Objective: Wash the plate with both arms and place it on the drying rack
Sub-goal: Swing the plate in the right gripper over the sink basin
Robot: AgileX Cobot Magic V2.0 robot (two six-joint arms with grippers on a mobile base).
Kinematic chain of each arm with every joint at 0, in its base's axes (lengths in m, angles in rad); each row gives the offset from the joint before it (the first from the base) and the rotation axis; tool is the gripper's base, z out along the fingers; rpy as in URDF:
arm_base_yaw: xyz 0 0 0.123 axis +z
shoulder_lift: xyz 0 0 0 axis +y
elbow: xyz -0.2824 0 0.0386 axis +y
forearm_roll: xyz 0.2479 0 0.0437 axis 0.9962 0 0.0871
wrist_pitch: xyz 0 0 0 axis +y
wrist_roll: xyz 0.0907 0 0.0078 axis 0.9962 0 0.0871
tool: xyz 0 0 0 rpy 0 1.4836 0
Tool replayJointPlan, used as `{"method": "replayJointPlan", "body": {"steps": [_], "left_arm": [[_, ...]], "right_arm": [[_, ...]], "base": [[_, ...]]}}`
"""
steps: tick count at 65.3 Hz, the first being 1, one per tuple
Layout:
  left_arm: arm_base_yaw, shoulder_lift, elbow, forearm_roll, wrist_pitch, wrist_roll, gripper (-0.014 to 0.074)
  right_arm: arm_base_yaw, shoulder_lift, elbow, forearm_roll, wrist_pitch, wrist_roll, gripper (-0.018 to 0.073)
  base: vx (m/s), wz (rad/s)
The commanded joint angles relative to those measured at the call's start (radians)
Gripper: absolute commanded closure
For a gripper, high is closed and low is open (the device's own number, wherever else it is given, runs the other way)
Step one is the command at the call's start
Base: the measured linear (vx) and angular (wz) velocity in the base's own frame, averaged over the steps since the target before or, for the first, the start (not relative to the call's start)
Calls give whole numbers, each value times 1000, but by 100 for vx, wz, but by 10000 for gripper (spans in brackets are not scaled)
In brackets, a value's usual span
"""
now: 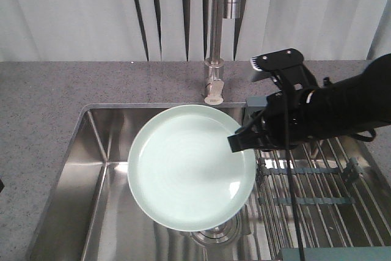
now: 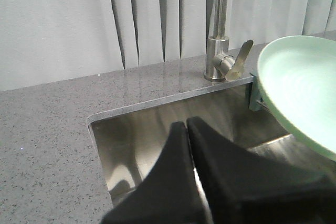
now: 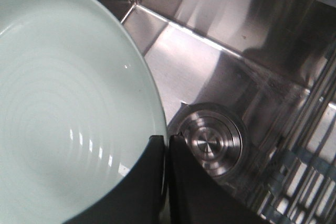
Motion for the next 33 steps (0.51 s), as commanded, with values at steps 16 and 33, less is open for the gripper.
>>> {"method": "replayJointPlan", "body": {"steps": [16,33], "left_arm": [[-5,6,-27,4,25,2,604],[-5,6,-27,4,25,2,604]], "right_arm": [[-94,4,-121,-200,-140,192,561],[-185,-36,-73,-250,67,177,561]], "base": [[0,0],[0,0]]}}
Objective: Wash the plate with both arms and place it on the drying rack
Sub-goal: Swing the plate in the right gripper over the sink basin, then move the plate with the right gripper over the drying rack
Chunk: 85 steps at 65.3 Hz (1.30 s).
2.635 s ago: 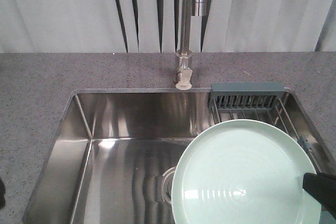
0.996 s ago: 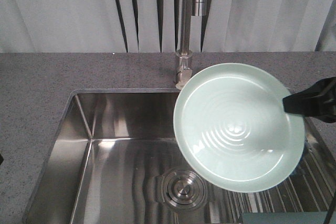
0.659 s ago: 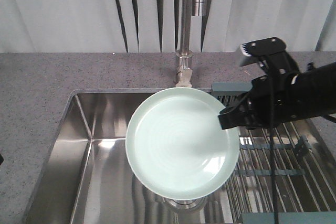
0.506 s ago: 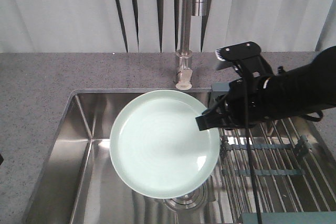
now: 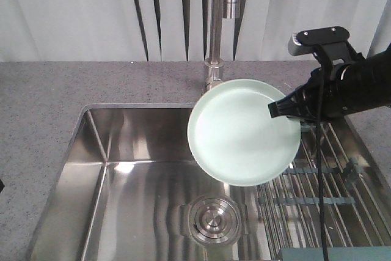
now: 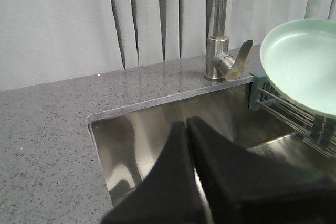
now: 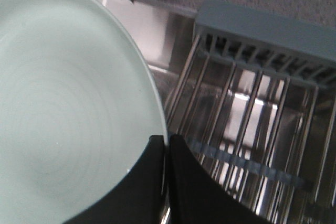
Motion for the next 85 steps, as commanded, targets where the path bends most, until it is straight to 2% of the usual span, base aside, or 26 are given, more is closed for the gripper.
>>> {"method": "replayJointPlan", "body": {"steps": [1,6,14,25,36,42,50,58,65,73,79,85], "left_arm": [[-5,6,-27,4,25,2,604],[-5,6,-27,4,25,2,604],[-5,6,-27,4,20,2,604],[-5,6,-27,4,20,2,604],[-5,6,-27,4,20,2,604],[-5,6,-27,4,19,1,604],[-5,6,-27,4,19,1,604],[-5,6,-27,4,19,1,604],[-5,6,-27,4,19,1,603],[-5,6,-27,4,19,1,603],[-5,6,-27,4,17,0,603],[-5,6,-27,4,17,-1,603]], "right_arm": [[-6,-69,8,21,9,-11,561],[9,-109,56,66,9,-11,561],[74,-152,104,128,-14,-8,561],[153,-133,98,215,-144,-1,561],[147,-33,39,228,-252,-2,561],[99,18,1,204,-287,-1,561],[8,24,-13,191,-243,-6,561],[-79,-6,-11,147,-100,-11,561],[-89,-55,8,142,25,-53,561],[-89,-131,67,229,88,-88,561],[-85,-175,112,351,84,-136,561],[-38,-182,120,426,50,-168,561]], "base": [[0,0],[0,0],[0,0],[0,0],[0,0],[0,0],[0,0],[0,0],[0,0],[0,0],[0,0],[0,0]]}}
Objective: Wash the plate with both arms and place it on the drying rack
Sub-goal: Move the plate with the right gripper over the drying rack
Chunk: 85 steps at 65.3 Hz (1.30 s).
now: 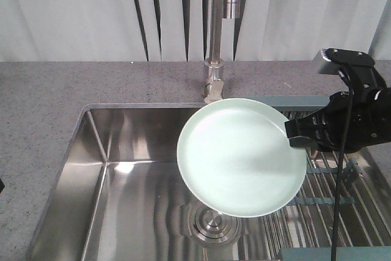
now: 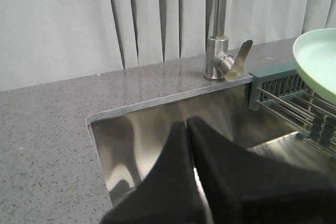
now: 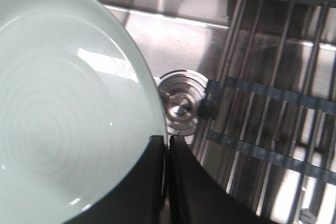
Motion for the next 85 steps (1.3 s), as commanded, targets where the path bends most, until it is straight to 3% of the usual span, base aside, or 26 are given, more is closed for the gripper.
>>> {"method": "replayJointPlan", "body": {"steps": [1,15,25,38,67,85], "left_arm": [[-5,6,-27,4,18,-1,603],[-5,6,-27,4,16,-1,603],[-5,6,-27,4,16,-1,603],[-5,6,-27,4,9,-1,603],[-5,6,-27,4,3,-1,603],[-5,6,-27,4,1,-1,603]], "right_arm": [[45,-32,-18,119,-76,-40,561],[199,71,-32,154,-332,-5,561],[200,185,-110,128,-404,-4,561],[100,164,-159,58,-386,-2,561],[-301,75,-160,-167,-193,-4,561],[-322,198,-264,-302,-178,-7,561]], "base": [[0,0],[0,0],[0,0],[0,0],[0,0],[0,0]]}}
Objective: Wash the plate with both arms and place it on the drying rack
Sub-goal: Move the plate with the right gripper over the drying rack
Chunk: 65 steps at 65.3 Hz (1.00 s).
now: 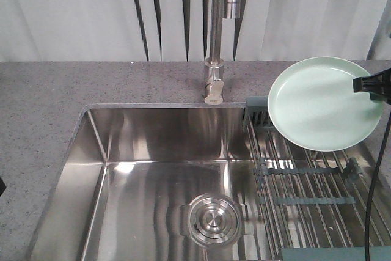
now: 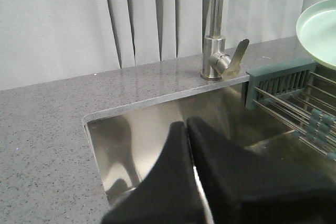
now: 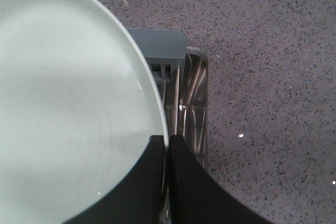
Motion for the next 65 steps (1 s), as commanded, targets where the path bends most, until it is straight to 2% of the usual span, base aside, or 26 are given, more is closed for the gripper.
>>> {"method": "replayJointPlan", "body": {"steps": [1,14,34,52,65], "left_arm": [[-5,6,-27,4,12,-1,603],[-5,6,-27,4,9,-1,603],[-5,6,-27,4,8,-1,603],[-5,6,-27,4,8,-1,603],[-5,6,-27,4,7,-1,603]], "right_arm": [[-7,31,-86,-36,-18,-2,561],[-1,146,-131,-75,8,12,561],[55,253,-131,-148,-69,34,559],[80,294,-131,-271,-85,137,547],[80,294,-131,-286,-82,153,464]], "base": [[0,0],[0,0],[0,0],[0,0],[0,0]]}}
